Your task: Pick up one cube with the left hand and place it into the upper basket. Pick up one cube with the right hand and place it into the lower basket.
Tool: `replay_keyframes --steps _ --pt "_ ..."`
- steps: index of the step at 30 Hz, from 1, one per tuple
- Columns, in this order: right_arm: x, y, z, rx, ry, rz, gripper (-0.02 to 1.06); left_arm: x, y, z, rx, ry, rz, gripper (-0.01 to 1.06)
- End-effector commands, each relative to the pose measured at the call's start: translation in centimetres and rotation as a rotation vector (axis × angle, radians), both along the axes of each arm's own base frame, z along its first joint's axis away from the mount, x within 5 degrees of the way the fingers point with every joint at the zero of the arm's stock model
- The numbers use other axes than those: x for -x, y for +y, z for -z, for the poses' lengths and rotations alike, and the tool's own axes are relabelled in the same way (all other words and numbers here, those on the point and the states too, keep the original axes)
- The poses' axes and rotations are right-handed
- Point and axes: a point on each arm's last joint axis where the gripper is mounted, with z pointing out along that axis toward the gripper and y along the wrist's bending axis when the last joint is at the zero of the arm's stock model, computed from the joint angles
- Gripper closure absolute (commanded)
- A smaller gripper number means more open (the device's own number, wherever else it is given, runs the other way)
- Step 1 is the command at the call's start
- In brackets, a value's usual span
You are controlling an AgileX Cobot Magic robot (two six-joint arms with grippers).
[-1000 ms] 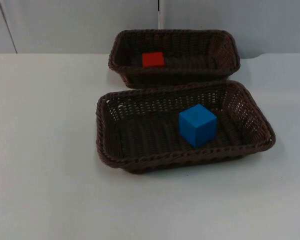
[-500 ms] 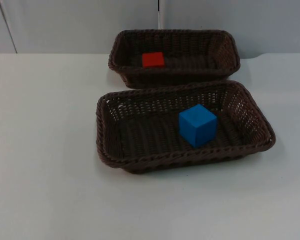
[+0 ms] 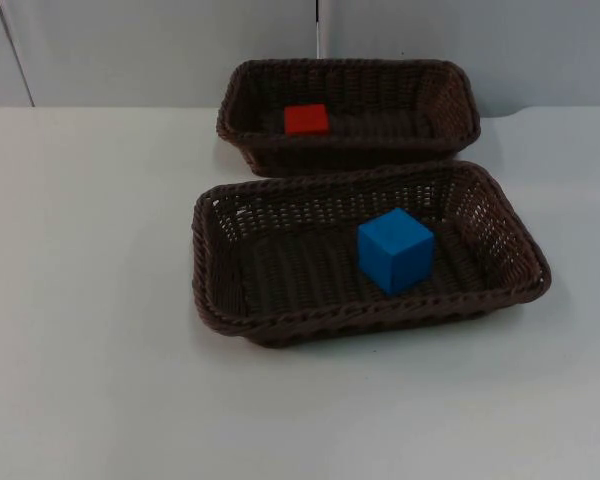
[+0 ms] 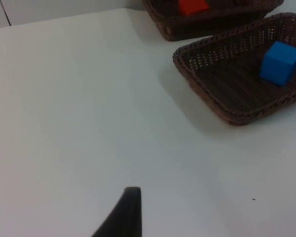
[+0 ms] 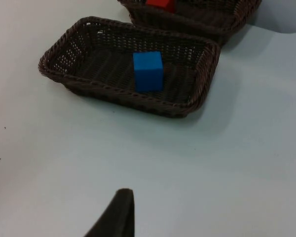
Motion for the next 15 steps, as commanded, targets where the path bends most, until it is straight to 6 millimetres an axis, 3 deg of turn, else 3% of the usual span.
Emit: replay_keyframes --steps 1,15 --pt "0.05 -0.04 0.05 -0.003 -0.001 0.005 -0.01 0.03 -0.03 0.05 0.011 0.0 0.0 0.0" --pt "0.05 -0.04 0.05 -0.003 -0.001 0.005 -0.01 0.03 -0.03 0.03 0.012 -0.001 0.0 0.0"
